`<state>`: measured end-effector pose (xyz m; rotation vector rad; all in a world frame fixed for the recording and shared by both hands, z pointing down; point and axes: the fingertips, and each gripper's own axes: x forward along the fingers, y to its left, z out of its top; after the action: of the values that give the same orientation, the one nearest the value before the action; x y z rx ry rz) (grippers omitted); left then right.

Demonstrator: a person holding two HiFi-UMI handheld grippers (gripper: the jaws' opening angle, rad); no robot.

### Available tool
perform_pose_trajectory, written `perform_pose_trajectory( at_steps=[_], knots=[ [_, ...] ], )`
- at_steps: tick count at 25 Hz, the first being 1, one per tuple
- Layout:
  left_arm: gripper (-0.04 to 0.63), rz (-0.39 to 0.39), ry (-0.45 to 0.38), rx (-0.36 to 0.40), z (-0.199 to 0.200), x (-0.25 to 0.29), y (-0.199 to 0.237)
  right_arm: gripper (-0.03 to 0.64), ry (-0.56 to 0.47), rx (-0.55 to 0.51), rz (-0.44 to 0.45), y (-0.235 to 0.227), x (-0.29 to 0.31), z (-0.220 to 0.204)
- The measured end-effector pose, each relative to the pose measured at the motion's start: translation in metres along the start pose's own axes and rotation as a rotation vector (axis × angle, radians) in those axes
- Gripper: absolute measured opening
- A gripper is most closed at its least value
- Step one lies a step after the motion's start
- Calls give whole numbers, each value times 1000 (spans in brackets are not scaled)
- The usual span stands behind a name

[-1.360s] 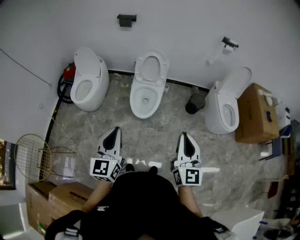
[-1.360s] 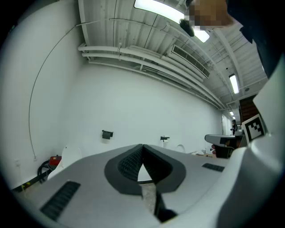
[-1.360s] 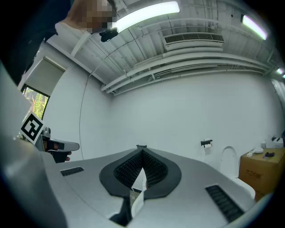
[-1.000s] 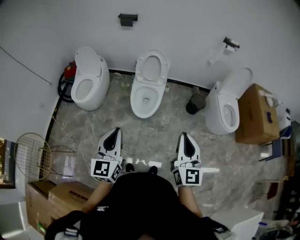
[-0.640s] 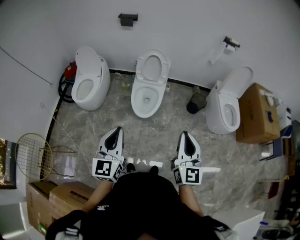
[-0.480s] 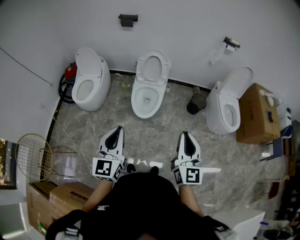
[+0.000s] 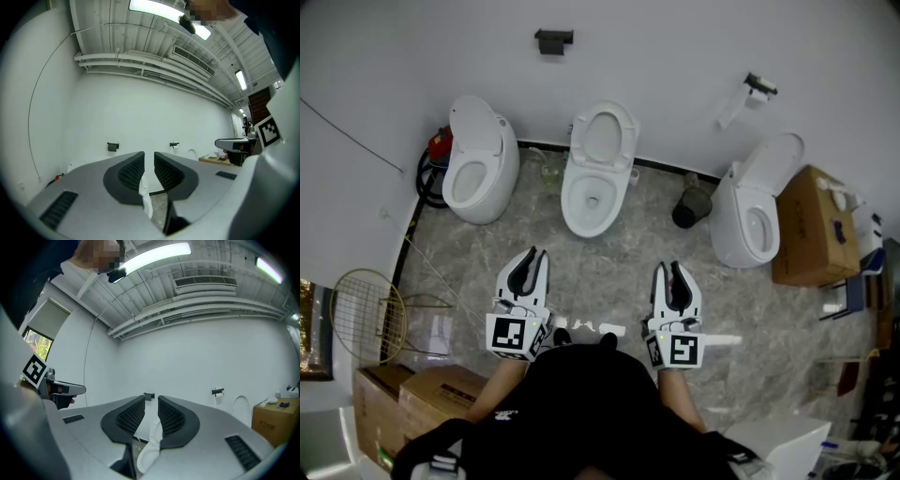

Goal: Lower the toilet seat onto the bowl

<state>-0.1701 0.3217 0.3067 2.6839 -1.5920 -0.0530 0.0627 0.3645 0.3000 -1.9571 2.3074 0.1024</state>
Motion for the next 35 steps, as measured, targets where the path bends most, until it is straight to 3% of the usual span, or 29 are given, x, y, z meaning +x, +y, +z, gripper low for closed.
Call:
perform_pose_trajectory(
  at_steps=[19, 35],
  knots=[
    [237, -22, 11, -27, -4, 3, 2, 270, 71, 7, 25, 2, 4, -18],
    [461, -19, -7, 12, -1, 1, 10, 397, 101, 16, 28, 7, 6, -22]
  ],
)
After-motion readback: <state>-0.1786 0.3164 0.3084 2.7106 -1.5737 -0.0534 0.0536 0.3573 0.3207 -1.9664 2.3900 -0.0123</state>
